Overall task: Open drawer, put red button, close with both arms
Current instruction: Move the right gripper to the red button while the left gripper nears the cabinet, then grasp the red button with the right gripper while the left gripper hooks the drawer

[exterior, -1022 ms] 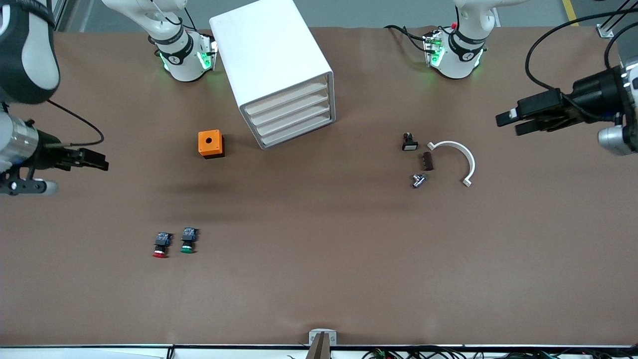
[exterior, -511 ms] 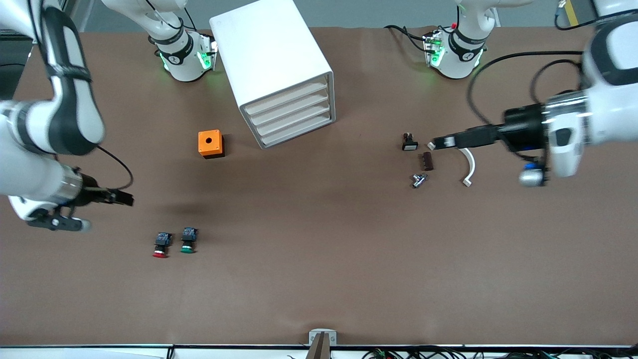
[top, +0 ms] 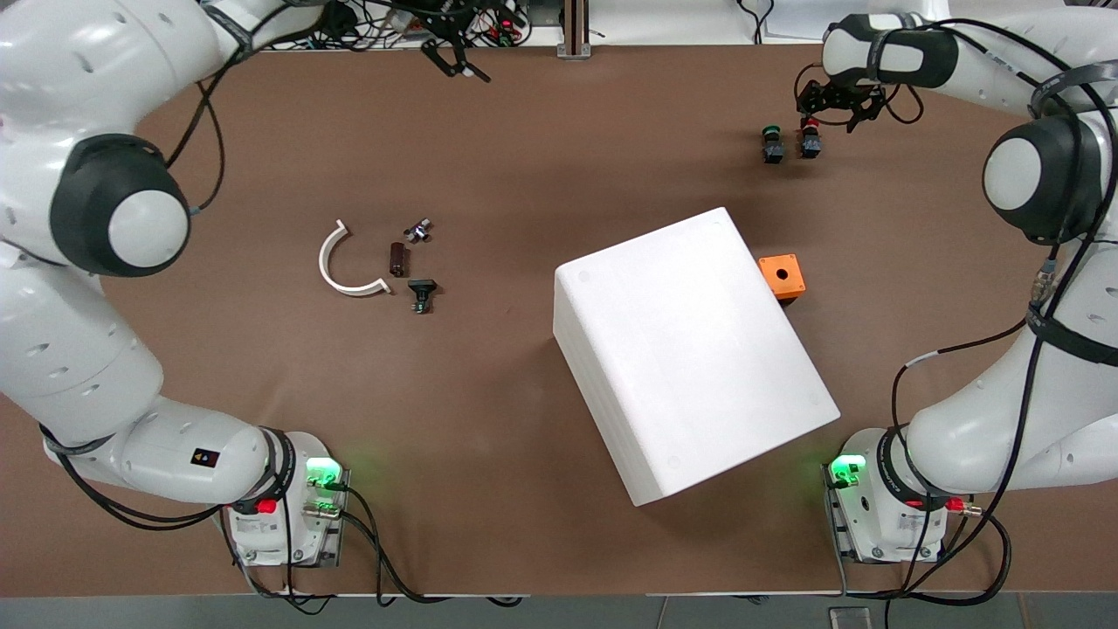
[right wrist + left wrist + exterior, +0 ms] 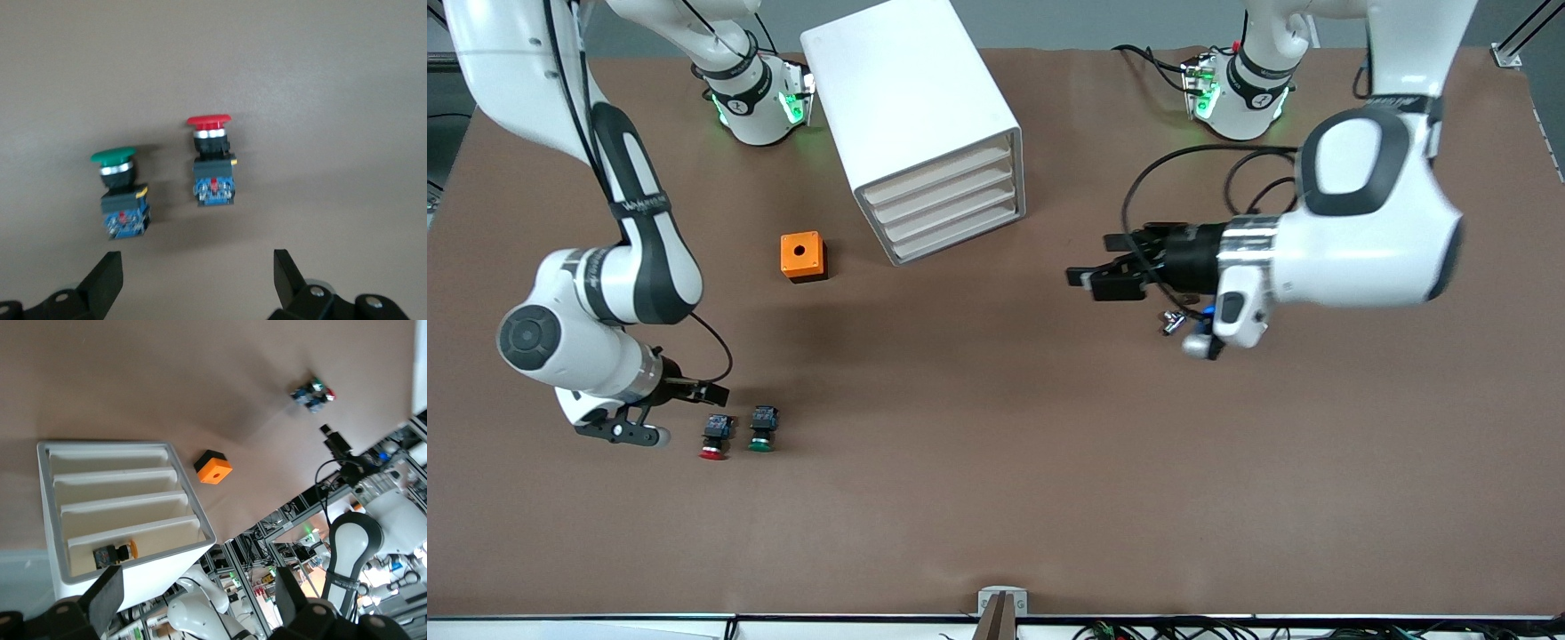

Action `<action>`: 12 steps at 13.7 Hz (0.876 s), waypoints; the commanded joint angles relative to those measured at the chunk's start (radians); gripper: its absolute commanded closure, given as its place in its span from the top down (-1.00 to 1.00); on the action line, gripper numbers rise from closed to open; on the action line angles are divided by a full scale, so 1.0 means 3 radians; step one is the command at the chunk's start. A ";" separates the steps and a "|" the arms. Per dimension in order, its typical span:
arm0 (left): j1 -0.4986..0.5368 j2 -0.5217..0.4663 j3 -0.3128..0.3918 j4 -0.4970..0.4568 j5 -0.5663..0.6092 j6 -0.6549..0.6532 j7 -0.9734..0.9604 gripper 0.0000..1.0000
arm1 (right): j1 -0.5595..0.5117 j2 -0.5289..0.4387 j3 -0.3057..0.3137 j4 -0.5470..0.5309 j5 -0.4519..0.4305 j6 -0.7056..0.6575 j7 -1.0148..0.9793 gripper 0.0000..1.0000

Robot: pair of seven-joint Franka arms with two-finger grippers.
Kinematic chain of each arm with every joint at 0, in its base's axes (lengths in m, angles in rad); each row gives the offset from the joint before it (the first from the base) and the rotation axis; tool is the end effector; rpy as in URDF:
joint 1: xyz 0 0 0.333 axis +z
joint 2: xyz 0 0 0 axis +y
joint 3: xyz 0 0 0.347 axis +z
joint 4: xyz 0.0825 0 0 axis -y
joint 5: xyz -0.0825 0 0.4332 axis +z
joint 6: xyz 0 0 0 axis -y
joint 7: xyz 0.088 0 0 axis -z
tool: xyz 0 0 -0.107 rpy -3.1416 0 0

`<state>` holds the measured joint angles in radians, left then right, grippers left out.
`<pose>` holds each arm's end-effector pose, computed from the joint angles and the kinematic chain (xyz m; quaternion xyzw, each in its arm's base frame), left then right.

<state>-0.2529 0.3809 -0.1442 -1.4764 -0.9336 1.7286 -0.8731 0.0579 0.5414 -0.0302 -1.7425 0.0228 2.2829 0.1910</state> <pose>0.6497 -0.3345 0.5058 0.8300 0.3056 -0.3199 0.3395 0.7187 0.0224 0.2599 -0.9962 0.0868 0.0004 0.0008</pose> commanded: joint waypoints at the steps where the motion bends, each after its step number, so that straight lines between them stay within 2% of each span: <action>1: -0.0133 0.0243 0.0005 0.0181 -0.0018 -0.0030 -0.0437 0.99 | -0.0014 0.0199 0.0003 0.0025 0.0001 0.0254 0.0053 1.00; 5: -0.0292 0.0596 0.0021 0.0283 -0.0012 -0.0030 -0.1061 0.99 | -0.0040 0.0389 0.0003 0.0025 0.0006 0.0550 0.0053 1.00; 8: -0.0404 0.0841 0.0026 0.0416 0.0054 -0.0035 -0.1608 0.99 | -0.0040 0.0466 0.0003 0.0035 0.0021 0.0607 0.0053 0.99; 12: -0.0542 0.1057 0.0036 0.0437 0.0115 -0.0066 -0.2411 0.99 | -0.0040 0.0553 0.0003 0.0071 0.0021 0.0705 0.0053 0.95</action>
<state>-0.3940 0.6640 -0.1413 -1.3881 -0.9257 1.7277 -1.4871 0.0518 0.6900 -0.0336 -1.7393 0.0239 2.4829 0.1928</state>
